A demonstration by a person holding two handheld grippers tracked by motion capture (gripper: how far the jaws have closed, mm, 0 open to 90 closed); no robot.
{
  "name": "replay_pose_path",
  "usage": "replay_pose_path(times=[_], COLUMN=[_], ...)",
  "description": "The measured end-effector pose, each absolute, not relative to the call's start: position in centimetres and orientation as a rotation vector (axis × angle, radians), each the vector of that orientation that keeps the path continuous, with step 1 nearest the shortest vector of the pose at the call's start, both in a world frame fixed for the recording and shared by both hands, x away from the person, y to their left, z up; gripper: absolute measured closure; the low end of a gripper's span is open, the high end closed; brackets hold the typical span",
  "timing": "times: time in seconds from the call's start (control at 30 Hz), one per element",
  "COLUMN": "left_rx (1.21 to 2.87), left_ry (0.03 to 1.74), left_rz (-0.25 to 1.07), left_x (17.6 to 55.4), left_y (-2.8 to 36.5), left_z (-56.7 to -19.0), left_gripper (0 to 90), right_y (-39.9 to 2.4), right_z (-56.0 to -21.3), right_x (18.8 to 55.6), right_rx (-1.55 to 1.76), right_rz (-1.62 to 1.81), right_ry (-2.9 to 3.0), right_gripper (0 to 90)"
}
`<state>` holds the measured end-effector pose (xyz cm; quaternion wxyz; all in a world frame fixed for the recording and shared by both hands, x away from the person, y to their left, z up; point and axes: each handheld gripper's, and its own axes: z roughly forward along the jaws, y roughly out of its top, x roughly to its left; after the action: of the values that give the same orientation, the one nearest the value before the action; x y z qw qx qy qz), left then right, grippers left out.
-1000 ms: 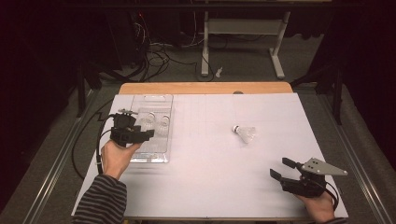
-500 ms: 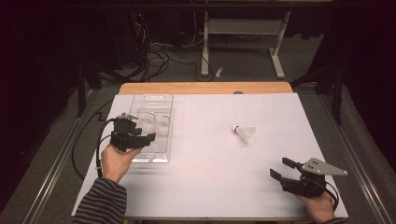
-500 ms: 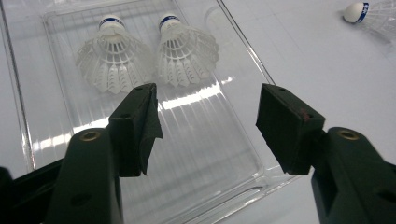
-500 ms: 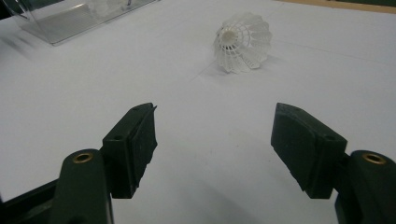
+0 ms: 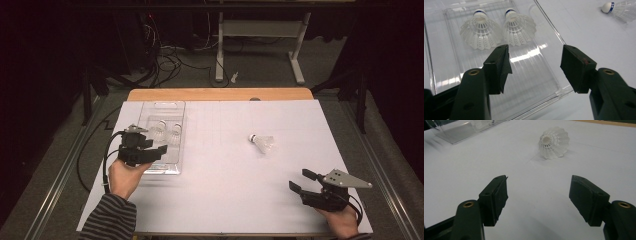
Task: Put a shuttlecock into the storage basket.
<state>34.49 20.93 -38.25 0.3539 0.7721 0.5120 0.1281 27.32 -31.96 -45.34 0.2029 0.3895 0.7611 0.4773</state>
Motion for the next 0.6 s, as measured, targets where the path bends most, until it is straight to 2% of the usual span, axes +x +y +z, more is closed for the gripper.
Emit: replay_pose_path(times=[0.6], left_rx=[1.971], left_ry=[1.274], left_rz=[0.35], left_x=[32.8], left_y=[20.9], left_z=[-38.8], left_gripper=[39.6], right_y=[-31.9], right_z=[-45.3], right_x=[27.3], right_rx=[1.087], right_rz=[1.332], right_ry=[2.125], right_gripper=[31.5])
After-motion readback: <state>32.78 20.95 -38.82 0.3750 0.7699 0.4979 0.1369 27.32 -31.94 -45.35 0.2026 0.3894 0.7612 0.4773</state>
